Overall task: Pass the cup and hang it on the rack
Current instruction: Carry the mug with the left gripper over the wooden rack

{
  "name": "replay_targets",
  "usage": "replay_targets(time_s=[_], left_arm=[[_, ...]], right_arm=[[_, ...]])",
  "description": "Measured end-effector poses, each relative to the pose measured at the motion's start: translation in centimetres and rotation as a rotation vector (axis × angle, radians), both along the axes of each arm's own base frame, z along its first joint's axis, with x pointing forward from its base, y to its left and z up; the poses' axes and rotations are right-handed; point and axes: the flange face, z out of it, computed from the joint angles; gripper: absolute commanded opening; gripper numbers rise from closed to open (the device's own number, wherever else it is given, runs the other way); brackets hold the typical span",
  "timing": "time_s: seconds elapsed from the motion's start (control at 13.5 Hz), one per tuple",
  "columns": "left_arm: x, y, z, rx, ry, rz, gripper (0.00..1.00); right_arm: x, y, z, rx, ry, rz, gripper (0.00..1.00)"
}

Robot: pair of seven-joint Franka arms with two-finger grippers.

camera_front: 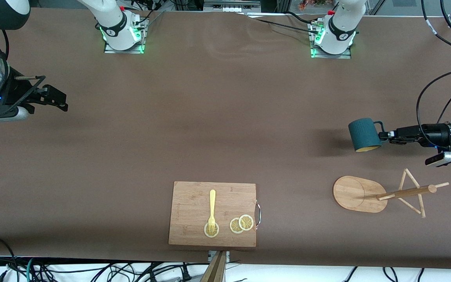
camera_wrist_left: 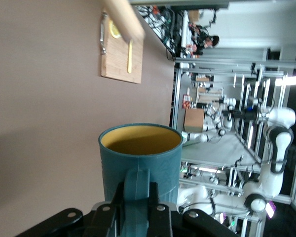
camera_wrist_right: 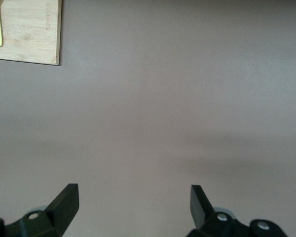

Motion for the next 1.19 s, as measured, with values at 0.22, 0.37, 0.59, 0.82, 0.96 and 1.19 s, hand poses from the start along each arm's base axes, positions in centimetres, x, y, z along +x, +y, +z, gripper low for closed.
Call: replay_targets(time_s=[0.22,0.37,0.59,0.82,0.96,1.19], left_arm=[[0.6,2.4,0.6,0.006,0.079,0.056,0.00],[0.9,3.2,1.6,0.002,0.139,0.071,0.00],[1.9,3.9,3.3,0.012,0.223,0.109,0.00],[2.6,4.3,3.7,0.002,0.268,0.136,0.00],[2.7,4.5,2.8,-0.010,0.282,0.141,0.00],[3.5,5.3,2.2,-0.030,0.268,0.159,0.00]], right_arm=[[0.0,-0.6,0.0,-0.001,0.000,-0.011,1.00],[0.1,-0.9,0.0,-0.001,0.000,-0.015,1.00],[0.1,-0.9,0.0,-0.001,0.001,-0.016,1.00],[0.1,-0.9,0.0,-0.001,0.001,-0.016,1.00],[0.1,-0.9,0.0,-0.001,0.001,-0.016,1.00],[0.1,-0.9,0.0,-0.001,0.001,-0.016,1.00]])
